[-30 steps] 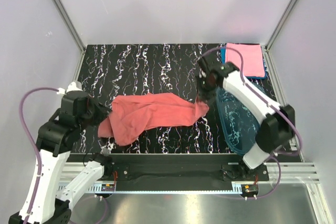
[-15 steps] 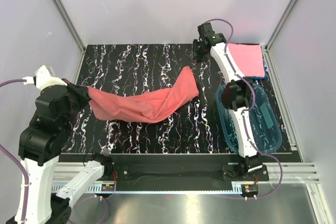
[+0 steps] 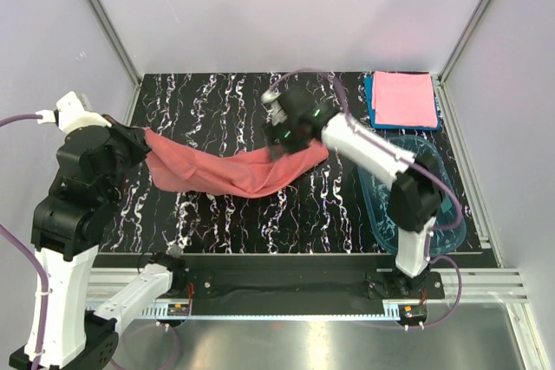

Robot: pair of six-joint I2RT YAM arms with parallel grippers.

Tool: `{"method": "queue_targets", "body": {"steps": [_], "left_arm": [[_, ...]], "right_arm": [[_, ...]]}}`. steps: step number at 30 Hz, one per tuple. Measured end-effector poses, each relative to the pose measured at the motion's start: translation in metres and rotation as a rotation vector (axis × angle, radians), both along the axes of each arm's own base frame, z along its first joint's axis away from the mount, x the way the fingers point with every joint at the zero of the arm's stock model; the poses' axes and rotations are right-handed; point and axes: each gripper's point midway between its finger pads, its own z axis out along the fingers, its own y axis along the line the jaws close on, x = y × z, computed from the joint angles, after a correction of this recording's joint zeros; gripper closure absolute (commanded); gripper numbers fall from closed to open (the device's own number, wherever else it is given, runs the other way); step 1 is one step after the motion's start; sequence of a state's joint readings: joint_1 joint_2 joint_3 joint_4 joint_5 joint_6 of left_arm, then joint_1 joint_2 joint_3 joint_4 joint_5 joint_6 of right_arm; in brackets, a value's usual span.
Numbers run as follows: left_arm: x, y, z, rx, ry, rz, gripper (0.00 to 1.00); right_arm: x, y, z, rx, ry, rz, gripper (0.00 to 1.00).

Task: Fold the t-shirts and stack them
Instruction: Flatten the tshirt out

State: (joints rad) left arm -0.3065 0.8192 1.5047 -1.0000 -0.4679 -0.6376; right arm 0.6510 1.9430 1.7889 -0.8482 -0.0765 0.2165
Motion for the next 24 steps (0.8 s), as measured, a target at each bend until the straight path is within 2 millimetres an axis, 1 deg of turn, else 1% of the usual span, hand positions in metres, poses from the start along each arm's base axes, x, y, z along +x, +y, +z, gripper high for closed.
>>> {"method": "queue_targets", "body": {"steps": [1,2,4,5,6,7,8,10,12,14,15,17,18,19,20,22,24], "left_arm": [[0.001,0.0,0.004,0.0,-0.005,-0.001,1.0],[0.002,-0.001,0.008,0.0,-0.013,-0.002,1.0],[0.001,-0.001,0.016,-0.002,-0.029,-0.006,1.0],[0.001,-0.001,0.019,-0.005,-0.037,-0.007,1.0],[0.0,-0.001,0.021,-0.007,-0.042,-0.009,1.0],[-0.001,-0.001,0.023,-0.01,-0.048,-0.013,1.0],[-0.003,-0.001,0.024,-0.012,-0.051,-0.015,1.0],[-0.004,-0.002,0.025,-0.015,-0.053,-0.021,1.0],[-0.005,-0.002,0.025,-0.016,-0.053,-0.025,1.0],[-0.006,-0.003,0.026,-0.019,-0.055,-0.032,1.0],[-0.006,-0.004,0.026,-0.021,-0.055,-0.037,1.0],[-0.007,-0.006,0.027,-0.025,-0.055,-0.048,1.0],[-0.008,-0.007,0.028,-0.029,-0.054,-0.054,1.0],[-0.009,-0.008,0.028,-0.031,-0.055,-0.059,1.0],[-0.01,-0.008,0.029,-0.032,-0.056,-0.063,1.0],[-0.013,-0.007,0.032,-0.028,-0.058,-0.064,1.0],[-0.017,-0.004,0.036,-0.02,-0.064,-0.058,1.0]], "right_arm": [[-0.027,0.027,0.004,0.037,-0.014,0.097,0.24],[-0.052,0.05,0.005,0.072,-0.025,0.185,0.21],[-0.092,0.08,-0.003,0.104,-0.02,0.316,0.19],[-0.106,0.09,-0.009,0.114,-0.016,0.365,0.19],[-0.115,0.097,-0.016,0.113,-0.009,0.397,0.18],[-0.119,0.103,-0.024,0.107,-0.008,0.42,0.17],[-0.121,0.108,-0.031,0.101,-0.008,0.436,0.17],[-0.117,0.114,-0.047,0.077,-0.02,0.445,0.17],[-0.109,0.116,-0.063,0.036,-0.036,0.428,0.18],[-0.098,0.117,-0.076,-0.005,-0.064,0.399,0.21],[-0.092,0.117,-0.082,-0.022,-0.079,0.384,0.34],[-0.081,0.117,-0.09,-0.05,-0.114,0.354,0.49],[-0.076,0.118,-0.093,-0.056,-0.13,0.336,0.86],[-0.071,0.118,-0.095,-0.064,-0.147,0.321,0.96],[-0.067,0.118,-0.095,-0.064,-0.157,0.292,1.0],[-0.061,0.116,-0.092,-0.076,-0.181,0.257,1.0],[-0.06,0.114,-0.085,-0.07,-0.195,0.243,1.0]]}}
